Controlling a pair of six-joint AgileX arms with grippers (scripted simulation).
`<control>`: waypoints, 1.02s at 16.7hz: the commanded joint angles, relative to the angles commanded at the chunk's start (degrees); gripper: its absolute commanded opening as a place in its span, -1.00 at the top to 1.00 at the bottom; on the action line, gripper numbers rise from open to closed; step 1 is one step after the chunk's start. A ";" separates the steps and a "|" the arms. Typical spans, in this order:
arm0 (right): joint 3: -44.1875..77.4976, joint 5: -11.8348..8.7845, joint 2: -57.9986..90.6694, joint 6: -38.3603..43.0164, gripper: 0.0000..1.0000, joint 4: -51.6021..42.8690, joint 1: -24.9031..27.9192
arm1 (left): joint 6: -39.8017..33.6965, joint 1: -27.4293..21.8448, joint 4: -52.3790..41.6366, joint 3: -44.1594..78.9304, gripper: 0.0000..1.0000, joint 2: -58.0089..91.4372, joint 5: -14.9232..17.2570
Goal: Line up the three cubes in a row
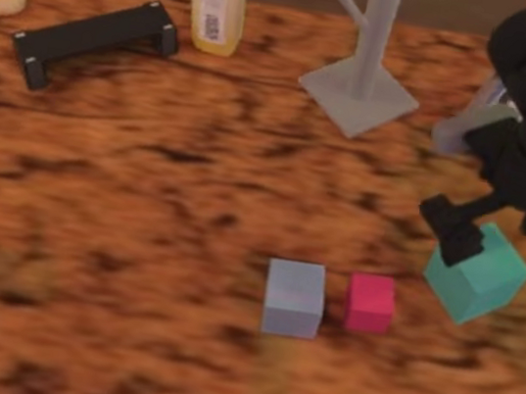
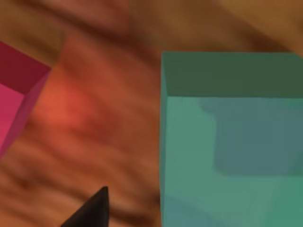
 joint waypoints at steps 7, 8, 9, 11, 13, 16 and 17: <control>-8.74 0.03 5.64 0.05 -1.00 14.70 -0.07 | 0.00 0.00 0.00 0.00 -1.00 0.00 0.00; -9.43 0.03 6.09 0.05 -1.00 15.74 -0.07 | 0.00 0.00 0.00 0.00 -1.00 0.00 0.00; -9.74 0.03 6.30 0.05 -1.00 16.19 -0.07 | 0.00 0.00 0.00 0.00 -1.00 0.00 0.00; -9.75 0.03 6.30 0.05 -1.00 16.19 -0.07 | 0.00 0.00 0.00 0.00 -1.00 0.00 0.00; -9.75 0.03 6.30 0.05 -0.85 16.19 -0.07 | 0.00 0.00 0.00 0.00 -1.00 0.00 0.00; -9.75 0.03 6.30 0.05 -0.40 16.19 -0.07 | 0.00 0.00 0.00 0.00 -1.00 0.00 0.00; -9.75 0.03 6.30 0.05 -0.25 16.19 -0.07 | 0.00 0.00 0.00 0.00 -1.00 0.00 0.00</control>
